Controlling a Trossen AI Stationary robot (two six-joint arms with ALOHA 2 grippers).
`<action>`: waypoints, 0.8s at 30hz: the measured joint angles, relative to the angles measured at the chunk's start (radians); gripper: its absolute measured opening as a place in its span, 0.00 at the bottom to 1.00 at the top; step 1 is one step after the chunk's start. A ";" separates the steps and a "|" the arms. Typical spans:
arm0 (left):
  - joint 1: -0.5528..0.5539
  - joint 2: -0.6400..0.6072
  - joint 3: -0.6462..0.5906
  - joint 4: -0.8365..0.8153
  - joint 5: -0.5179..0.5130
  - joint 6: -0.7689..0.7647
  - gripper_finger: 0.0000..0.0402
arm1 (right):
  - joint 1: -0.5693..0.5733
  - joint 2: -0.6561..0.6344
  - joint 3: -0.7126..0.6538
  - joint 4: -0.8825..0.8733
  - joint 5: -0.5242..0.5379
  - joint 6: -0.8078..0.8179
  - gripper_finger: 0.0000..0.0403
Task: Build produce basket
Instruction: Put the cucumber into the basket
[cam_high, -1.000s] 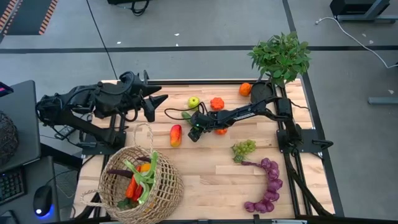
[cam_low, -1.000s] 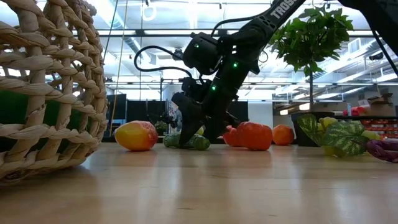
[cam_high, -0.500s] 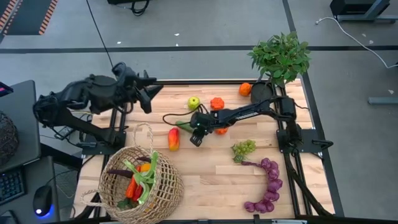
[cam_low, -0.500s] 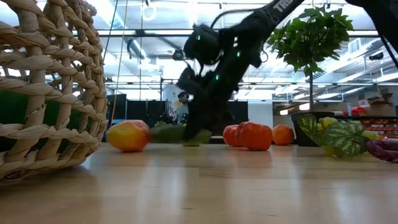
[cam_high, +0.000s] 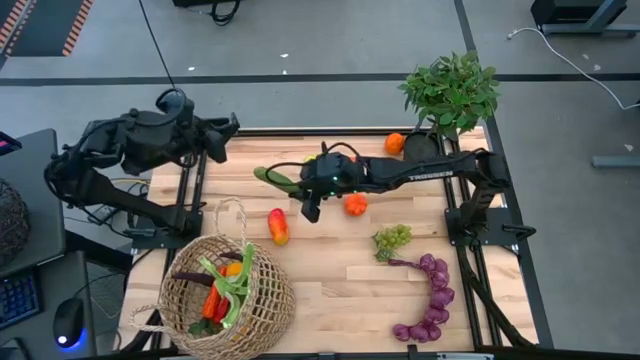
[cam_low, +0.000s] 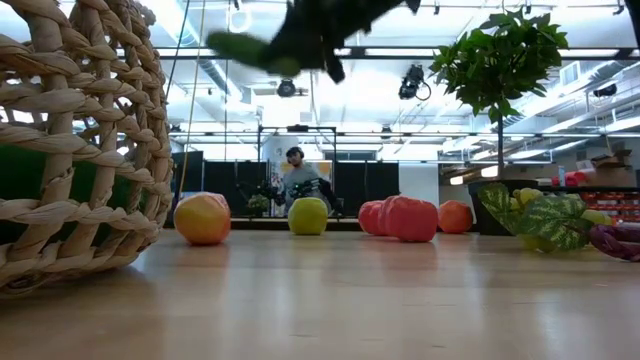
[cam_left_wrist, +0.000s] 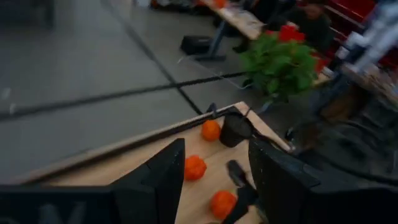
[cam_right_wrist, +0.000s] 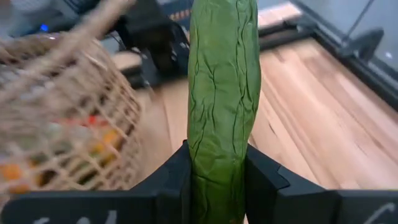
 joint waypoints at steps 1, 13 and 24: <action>0.008 0.000 0.000 -0.033 0.003 -0.047 0.47 | 0.007 -0.006 0.010 0.006 0.008 -0.001 0.26; 0.037 -0.013 -0.001 -0.075 0.191 -0.073 0.74 | 0.057 -0.043 0.035 0.411 0.181 0.198 0.26; 0.037 0.033 -0.001 0.004 0.191 -0.123 0.88 | 0.064 -0.029 0.033 0.474 0.217 0.228 0.26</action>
